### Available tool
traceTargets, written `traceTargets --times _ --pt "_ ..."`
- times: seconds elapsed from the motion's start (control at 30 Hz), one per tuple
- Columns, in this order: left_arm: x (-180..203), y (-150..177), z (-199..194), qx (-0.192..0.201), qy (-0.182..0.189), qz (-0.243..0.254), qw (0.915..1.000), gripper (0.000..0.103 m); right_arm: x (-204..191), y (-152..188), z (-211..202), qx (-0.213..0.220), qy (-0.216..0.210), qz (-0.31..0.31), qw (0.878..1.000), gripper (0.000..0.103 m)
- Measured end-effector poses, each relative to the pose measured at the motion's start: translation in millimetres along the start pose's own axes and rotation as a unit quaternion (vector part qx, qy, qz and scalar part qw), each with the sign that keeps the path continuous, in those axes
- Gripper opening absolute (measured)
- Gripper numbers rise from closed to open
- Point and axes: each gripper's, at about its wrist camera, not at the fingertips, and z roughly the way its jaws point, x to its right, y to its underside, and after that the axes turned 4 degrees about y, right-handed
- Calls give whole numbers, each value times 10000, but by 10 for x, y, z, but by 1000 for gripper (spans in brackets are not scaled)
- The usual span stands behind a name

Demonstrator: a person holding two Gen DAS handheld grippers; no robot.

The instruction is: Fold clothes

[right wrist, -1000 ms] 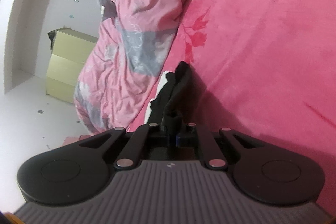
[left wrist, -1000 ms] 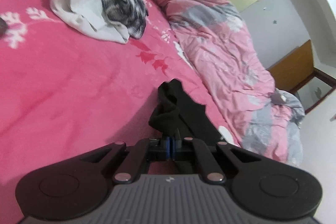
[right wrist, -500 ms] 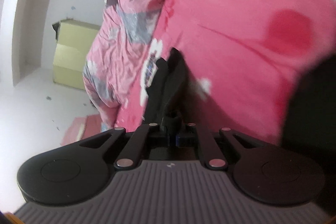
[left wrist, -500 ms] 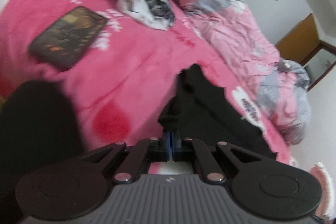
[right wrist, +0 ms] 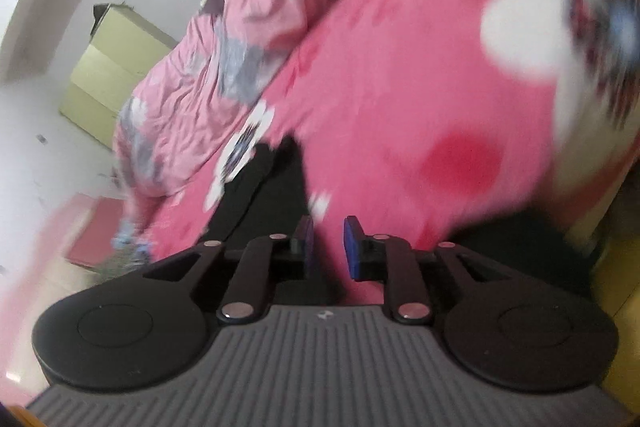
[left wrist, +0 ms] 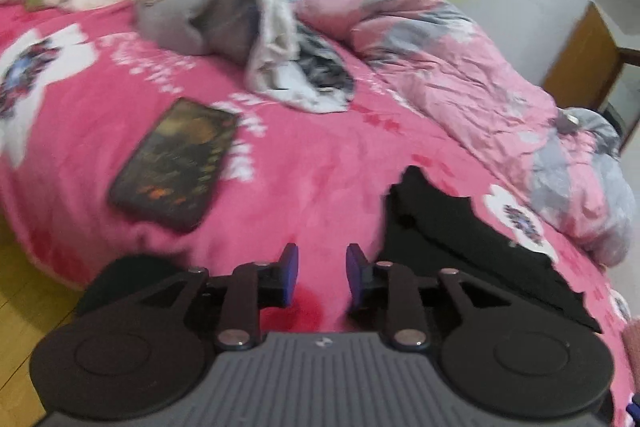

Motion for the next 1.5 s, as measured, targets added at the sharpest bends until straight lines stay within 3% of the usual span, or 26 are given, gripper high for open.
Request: traceTargets --times 0.07,0.27,0.43,0.57,0.73,0.83,0.93,1.03,1.1,1.23,1.5 --pt "134 -111 115 -88 220 245 9994 35 -111 -74 20 116 32 -376 9992 17" --pt "620 -272 636 -501 352 1363 9888 37 -645 -133 250 101 -121 -1791 9837 17" --pt "739 -325 1006 -863 434 1474 9844 37 -1095 -62 582 -161 -394 -2584 9651 22" --pt "737 -388 1169 -1074 595 1390 9827 37 -1085 -228 815 -288 -337 -2204 9744 26" --pt "772 -401 1305 -1226 717 1439 9794 34 -822 -616 1127 -665 -332 -1060 9916 40" --pt "770 -408 1360 -1283 710 1414 9790 33 -674 -779 1332 -895 -395 -455 9942 41" --pt "742 -429 1394 -1292 653 1313 9807 23 -586 -856 1523 -1088 -302 -113 9935 41" --pt "700 -466 1420 -1327 687 1126 9823 19 -561 -858 1653 -1246 -301 7 9918 40" --pt "670 -492 1448 -1376 756 981 9827 16 -577 -847 1696 -1310 -421 -29 9905 35" --pt "611 -544 1520 -1452 893 698 9829 8 -640 -849 1725 -1381 -638 -247 9880 10" --pt "345 -705 1724 -1586 1394 -663 9752 6 -578 -949 1809 -1327 -1010 137 9859 1"
